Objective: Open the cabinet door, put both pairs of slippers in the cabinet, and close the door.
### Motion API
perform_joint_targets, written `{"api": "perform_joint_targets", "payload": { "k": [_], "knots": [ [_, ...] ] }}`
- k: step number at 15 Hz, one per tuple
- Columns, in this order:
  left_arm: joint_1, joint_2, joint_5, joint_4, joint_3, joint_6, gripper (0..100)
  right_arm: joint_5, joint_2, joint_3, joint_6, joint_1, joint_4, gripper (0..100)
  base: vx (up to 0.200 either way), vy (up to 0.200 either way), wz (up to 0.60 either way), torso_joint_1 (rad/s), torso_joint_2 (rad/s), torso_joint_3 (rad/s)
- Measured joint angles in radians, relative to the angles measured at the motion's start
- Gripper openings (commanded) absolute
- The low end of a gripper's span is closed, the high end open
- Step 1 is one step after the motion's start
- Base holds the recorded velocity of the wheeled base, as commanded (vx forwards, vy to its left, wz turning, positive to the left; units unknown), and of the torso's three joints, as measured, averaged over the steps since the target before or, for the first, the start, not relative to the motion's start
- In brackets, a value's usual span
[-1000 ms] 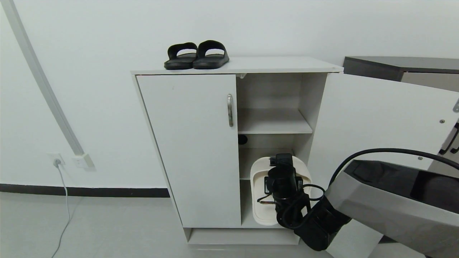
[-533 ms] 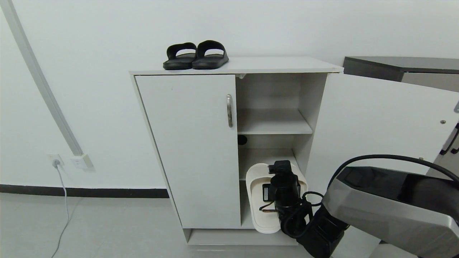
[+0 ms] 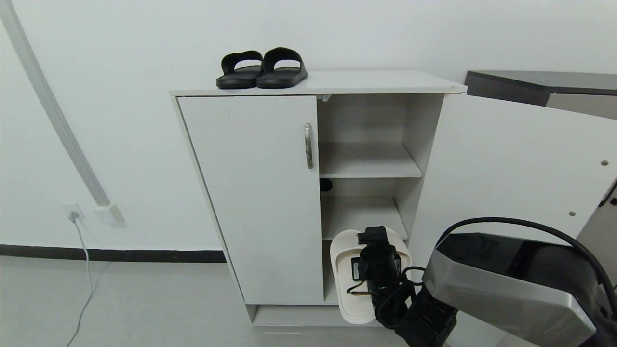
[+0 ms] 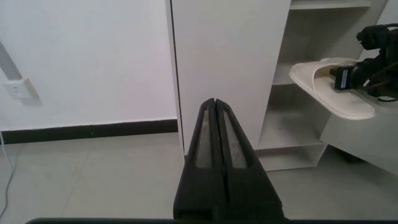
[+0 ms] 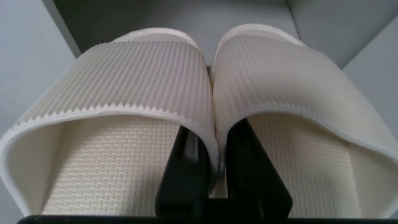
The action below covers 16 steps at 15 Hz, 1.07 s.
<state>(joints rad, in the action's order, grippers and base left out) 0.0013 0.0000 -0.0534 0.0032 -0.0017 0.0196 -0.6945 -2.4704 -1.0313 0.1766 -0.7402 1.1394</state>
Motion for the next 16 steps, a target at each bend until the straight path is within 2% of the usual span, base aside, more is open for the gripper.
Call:
{"api": "perform_joint_targets", "payload": {
  "k": [8, 11, 16],
  "knots": [
    [0.0, 0.0, 0.0, 0.0, 0.0, 0.0, 0, -0.004, -0.056, -0.029, -0.043, 0.016, 0.131, 0, 0.0, 0.0, 0.0, 0.005, 0.0, -0.185],
    [0.0, 0.0, 0.0, 0.0, 0.0, 0.0, 0, -0.003, -0.104, -0.049, -0.133, 0.036, 0.285, 0, 0.0, 0.0, 0.0, 0.001, 0.0, -0.022],
    [0.0, 0.0, 0.0, 0.0, 0.0, 0.0, 0, -0.002, -0.13, -0.057, -0.146, 0.047, 0.31, 0, 0.0, 0.0, 0.0, 0.0, 0.0, 0.0]
  ]
}}
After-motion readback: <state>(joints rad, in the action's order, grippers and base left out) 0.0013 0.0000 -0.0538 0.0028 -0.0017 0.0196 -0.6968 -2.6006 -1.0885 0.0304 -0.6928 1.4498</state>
